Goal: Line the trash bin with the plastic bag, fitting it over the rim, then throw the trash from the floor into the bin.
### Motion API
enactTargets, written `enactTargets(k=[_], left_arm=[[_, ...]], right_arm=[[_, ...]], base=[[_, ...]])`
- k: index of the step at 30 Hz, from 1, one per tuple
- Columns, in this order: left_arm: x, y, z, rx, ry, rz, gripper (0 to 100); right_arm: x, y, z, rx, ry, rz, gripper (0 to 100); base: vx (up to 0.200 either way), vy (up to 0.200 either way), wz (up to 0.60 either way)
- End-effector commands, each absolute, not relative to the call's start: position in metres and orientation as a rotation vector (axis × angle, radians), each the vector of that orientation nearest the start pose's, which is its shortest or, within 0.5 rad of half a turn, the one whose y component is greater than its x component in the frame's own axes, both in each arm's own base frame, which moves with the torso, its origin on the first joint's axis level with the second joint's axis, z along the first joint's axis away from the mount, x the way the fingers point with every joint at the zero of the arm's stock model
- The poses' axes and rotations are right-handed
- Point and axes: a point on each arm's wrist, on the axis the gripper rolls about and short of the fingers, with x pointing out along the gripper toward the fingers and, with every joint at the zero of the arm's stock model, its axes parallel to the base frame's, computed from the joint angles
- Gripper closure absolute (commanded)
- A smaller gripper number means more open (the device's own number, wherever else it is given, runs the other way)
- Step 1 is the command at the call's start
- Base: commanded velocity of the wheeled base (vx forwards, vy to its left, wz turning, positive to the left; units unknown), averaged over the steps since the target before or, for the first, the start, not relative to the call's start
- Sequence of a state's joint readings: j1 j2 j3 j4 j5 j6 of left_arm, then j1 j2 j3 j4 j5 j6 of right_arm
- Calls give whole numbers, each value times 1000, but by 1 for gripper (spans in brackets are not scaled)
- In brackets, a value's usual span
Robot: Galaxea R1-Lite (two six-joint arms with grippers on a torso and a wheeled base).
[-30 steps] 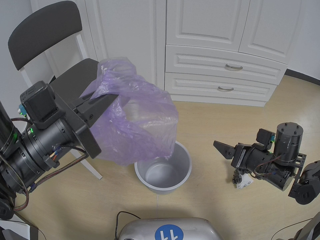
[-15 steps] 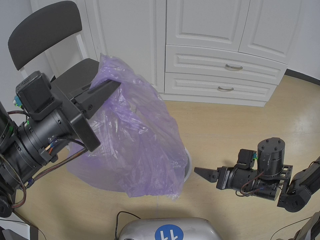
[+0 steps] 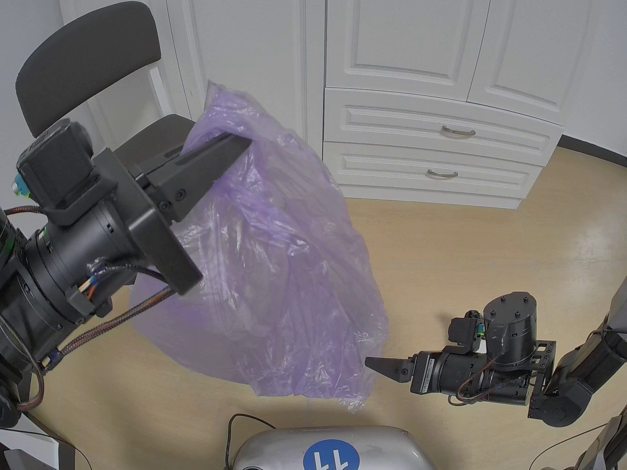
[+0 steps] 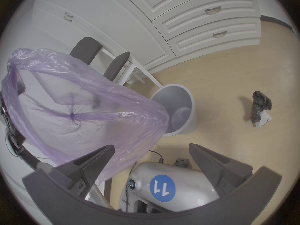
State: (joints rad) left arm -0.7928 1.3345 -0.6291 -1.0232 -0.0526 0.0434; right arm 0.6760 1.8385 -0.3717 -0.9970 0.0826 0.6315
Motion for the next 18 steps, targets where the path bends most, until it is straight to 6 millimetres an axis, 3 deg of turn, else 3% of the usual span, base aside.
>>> enactTargets(k=[1, 8, 12, 18], left_arm=[[142, -151, 270, -87, -332, -847, 100], [141, -151, 272, -117, -351, -850, 100], [141, -151, 274, -133, -374, -854, 100], [139, -153, 274, -139, -373, -865, 100]], right_arm=[[209, 177, 60, 495, 692, 579, 0], [223, 189, 34, 605, 616, 596, 0], [219, 185, 22, 624, 596, 604, 0], [221, 182, 22, 630, 594, 596, 0]], base=[[0, 0, 0], [0, 0, 0], [0, 0, 0], [0, 0, 0]])
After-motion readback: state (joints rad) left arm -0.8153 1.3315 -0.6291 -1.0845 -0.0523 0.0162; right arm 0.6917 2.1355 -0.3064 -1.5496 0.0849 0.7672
